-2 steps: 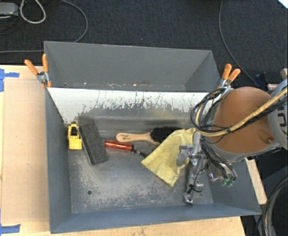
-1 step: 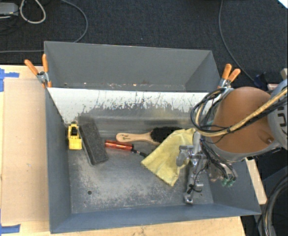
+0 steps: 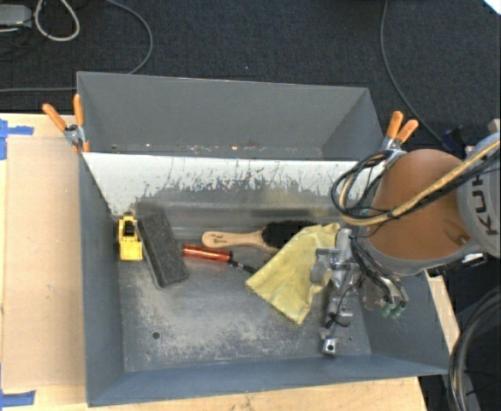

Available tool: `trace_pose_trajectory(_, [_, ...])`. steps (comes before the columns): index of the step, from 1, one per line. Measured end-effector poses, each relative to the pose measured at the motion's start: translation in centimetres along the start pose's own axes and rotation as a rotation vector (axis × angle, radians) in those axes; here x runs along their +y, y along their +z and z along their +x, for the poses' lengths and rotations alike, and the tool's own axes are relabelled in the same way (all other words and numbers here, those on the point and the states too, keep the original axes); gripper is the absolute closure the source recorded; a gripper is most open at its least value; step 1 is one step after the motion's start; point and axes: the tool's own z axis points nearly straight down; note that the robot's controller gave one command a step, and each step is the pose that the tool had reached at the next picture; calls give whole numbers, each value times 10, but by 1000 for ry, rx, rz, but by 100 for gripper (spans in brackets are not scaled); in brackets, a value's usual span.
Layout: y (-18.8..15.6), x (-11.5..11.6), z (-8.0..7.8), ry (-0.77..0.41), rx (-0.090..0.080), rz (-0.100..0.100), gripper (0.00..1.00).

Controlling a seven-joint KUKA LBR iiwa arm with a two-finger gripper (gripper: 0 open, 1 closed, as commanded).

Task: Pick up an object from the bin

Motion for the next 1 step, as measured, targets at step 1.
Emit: trace_pose_trajectory(1, [2, 10, 10, -135, 1, -1, 0])
